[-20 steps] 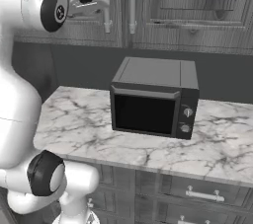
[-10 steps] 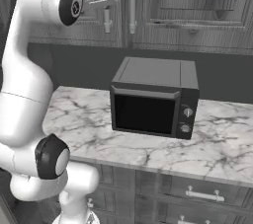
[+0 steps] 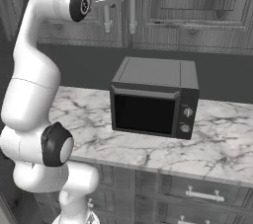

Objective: Move the bowls from the cabinet to the plates on the dining table.

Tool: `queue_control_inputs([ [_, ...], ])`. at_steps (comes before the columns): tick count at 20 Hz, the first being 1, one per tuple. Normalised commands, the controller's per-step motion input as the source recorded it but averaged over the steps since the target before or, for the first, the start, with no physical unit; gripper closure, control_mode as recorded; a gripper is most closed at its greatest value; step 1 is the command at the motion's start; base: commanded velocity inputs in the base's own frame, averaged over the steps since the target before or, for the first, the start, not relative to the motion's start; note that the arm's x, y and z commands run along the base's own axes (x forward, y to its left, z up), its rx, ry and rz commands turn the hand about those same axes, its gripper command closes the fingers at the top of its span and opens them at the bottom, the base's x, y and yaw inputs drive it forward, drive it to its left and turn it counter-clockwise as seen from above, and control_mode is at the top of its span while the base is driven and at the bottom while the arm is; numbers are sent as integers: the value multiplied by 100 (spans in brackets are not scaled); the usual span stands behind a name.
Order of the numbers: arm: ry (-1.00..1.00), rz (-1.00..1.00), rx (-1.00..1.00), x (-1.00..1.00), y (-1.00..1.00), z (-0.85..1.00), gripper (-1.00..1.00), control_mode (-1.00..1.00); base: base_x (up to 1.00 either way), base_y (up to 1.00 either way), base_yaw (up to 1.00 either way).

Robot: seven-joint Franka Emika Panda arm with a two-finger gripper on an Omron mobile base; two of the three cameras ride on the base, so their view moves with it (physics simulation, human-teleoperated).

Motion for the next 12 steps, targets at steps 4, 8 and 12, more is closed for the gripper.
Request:
queue_control_inputs([
  [4, 3, -1, 0, 50, -1, -6, -100, -100, 0, 0, 0],
  [8, 3, -3, 0, 50, 0, -6, -100, -100, 0, 0, 0],
  [12, 3, -2, 0, 54, -2, -8, -100, -100, 0, 0, 0],
])
